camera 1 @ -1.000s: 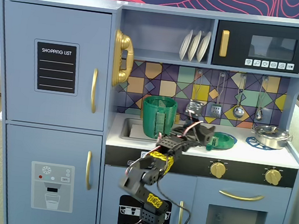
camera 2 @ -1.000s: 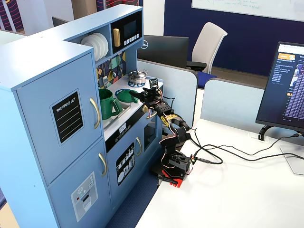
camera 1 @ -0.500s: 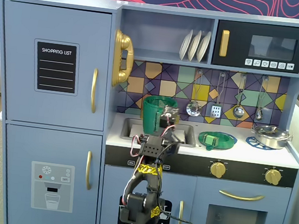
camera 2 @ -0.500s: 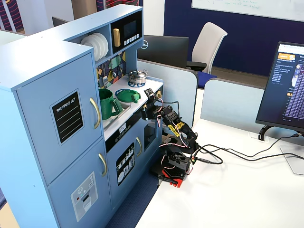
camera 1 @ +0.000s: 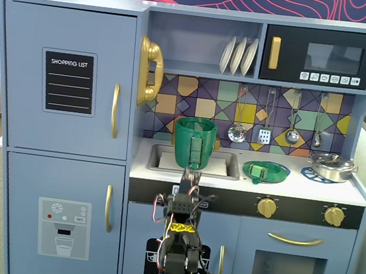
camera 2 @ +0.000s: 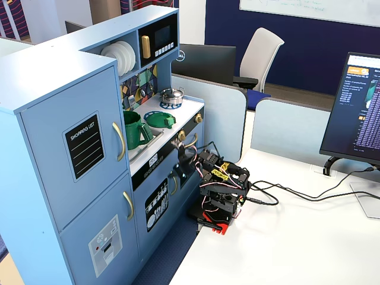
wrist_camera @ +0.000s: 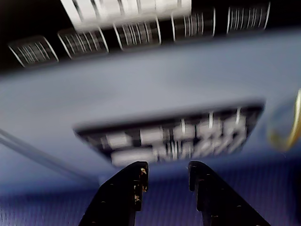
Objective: Take off the lid from the green recipient and place it on the counter
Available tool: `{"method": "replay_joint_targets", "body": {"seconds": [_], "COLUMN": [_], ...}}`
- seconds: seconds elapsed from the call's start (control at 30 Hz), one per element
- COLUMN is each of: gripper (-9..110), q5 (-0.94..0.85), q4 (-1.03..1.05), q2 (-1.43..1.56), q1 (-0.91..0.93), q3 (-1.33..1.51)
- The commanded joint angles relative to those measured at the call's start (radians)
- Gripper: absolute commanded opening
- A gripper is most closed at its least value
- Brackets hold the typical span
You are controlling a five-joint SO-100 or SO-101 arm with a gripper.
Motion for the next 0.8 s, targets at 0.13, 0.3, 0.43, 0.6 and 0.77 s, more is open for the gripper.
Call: {"method": "replay_joint_targets", "body": {"seconds": [0.13,0.3,0.43,0.6,0.77], "gripper": [0,0,0,0,0], "q5": [0.011,-0.008,-0.035,-0.021,0.003], "q4": [0.181,0.29,0.336,0.422,0.525], "q2": [0.144,0.152,0.152,0.152,0.152], "q1": [0.0,0.009,-0.008,-0.012,-0.018], "q3": [0.166,0.209,0.224,0.224,0.224]}}
